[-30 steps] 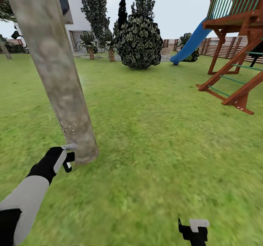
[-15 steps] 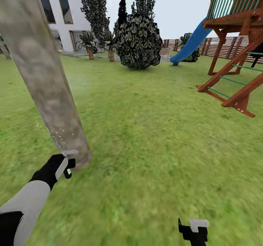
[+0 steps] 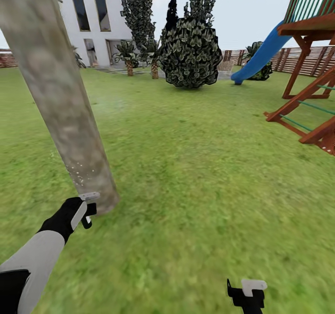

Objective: In the garden, pick up the pesticide atomizer on the floor and spray pesticide onto both trees until each tree trunk is fully covered.

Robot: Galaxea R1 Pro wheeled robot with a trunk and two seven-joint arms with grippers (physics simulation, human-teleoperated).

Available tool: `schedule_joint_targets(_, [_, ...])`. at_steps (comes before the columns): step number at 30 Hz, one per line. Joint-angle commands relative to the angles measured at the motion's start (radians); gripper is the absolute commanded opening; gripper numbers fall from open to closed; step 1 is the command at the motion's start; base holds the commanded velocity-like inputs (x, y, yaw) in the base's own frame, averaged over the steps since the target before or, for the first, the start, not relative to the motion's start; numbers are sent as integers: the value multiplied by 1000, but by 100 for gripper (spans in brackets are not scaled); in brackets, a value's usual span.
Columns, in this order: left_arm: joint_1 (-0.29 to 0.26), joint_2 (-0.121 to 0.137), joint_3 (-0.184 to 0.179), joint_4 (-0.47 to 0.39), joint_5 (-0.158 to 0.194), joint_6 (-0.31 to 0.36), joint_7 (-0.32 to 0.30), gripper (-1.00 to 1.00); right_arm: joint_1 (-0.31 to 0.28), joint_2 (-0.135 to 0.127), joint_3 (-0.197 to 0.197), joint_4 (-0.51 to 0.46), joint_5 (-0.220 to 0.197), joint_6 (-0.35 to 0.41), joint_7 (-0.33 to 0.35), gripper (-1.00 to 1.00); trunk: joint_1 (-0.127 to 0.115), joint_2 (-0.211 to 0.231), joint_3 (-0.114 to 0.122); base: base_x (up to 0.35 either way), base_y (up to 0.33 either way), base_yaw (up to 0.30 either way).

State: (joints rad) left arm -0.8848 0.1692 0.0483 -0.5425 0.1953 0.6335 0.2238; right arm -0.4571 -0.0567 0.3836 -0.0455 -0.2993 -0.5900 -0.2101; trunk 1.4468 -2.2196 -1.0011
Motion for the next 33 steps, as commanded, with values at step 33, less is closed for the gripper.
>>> schedule_joint_targets(33, [-164,-27,-4,-105,8,116,5,-100,0,-1,8,0,-6,-2,-5,100,0,0,-1,77,-149,173])
